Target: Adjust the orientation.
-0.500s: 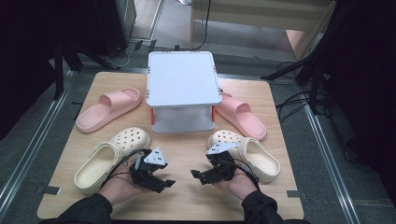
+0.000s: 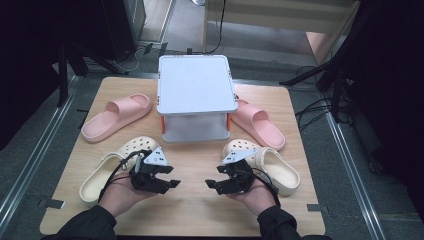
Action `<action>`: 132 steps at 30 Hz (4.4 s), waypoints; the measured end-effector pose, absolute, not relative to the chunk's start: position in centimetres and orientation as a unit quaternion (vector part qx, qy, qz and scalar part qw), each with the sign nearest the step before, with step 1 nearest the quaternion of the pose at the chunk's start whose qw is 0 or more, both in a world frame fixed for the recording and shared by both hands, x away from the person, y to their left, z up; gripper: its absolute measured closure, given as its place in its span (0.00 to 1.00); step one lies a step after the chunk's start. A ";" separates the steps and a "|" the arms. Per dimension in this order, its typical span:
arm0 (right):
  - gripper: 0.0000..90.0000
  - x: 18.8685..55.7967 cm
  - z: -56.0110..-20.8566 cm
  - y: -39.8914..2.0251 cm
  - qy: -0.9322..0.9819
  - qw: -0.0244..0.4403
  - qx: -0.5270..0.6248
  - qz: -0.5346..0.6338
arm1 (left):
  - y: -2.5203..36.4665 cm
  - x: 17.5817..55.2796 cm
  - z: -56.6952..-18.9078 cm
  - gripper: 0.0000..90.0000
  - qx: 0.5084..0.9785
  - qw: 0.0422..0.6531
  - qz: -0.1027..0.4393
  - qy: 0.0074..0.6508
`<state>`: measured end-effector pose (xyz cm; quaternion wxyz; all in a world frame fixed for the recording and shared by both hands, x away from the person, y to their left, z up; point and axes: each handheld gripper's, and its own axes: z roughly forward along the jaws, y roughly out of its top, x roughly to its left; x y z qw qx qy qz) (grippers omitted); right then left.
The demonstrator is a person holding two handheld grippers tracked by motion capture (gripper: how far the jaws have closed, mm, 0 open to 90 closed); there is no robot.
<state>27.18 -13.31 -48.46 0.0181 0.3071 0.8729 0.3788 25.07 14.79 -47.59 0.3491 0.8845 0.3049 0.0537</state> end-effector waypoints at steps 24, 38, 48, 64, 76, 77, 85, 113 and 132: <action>0.62 27.6 -47.2 -13.1 0.878 0.003 0.285 0.384 | 16.3 24.8 -46.7 0.48 0.881 0.351 0.041 0.314; 0.59 28.2 -47.1 -11.9 0.878 -0.020 0.269 0.395 | 19.1 24.0 -46.1 0.53 0.868 0.344 0.029 0.358; 0.63 28.8 -47.2 -10.8 0.891 -0.016 0.244 0.381 | 21.9 22.9 -45.5 0.53 0.858 0.331 0.048 0.390; 0.60 29.4 -47.3 -9.9 0.894 -0.022 0.241 0.376 | 26.7 22.1 -46.0 0.53 0.821 0.330 0.074 0.461; 0.60 29.4 -47.6 -9.8 0.896 -0.025 0.245 0.368 | 26.0 24.9 -48.7 0.70 0.827 0.309 0.053 0.467; 0.60 29.4 -47.6 -9.8 0.897 -0.027 0.246 0.367 | 26.0 25.0 -48.8 0.75 0.828 0.310 0.053 0.465; 0.60 29.3 -47.7 -9.8 0.897 -0.026 0.244 0.366 | 26.3 25.0 -47.3 0.86 0.820 0.315 0.084 0.471; 0.61 28.2 -47.7 -12.2 0.882 -0.003 0.284 0.375 | 14.8 26.0 -46.6 0.86 0.872 0.325 0.039 0.364; 0.68 27.5 -48.5 -12.3 0.871 0.014 0.301 0.387 | 15.8 25.1 -44.9 0.75 0.881 0.337 0.031 0.331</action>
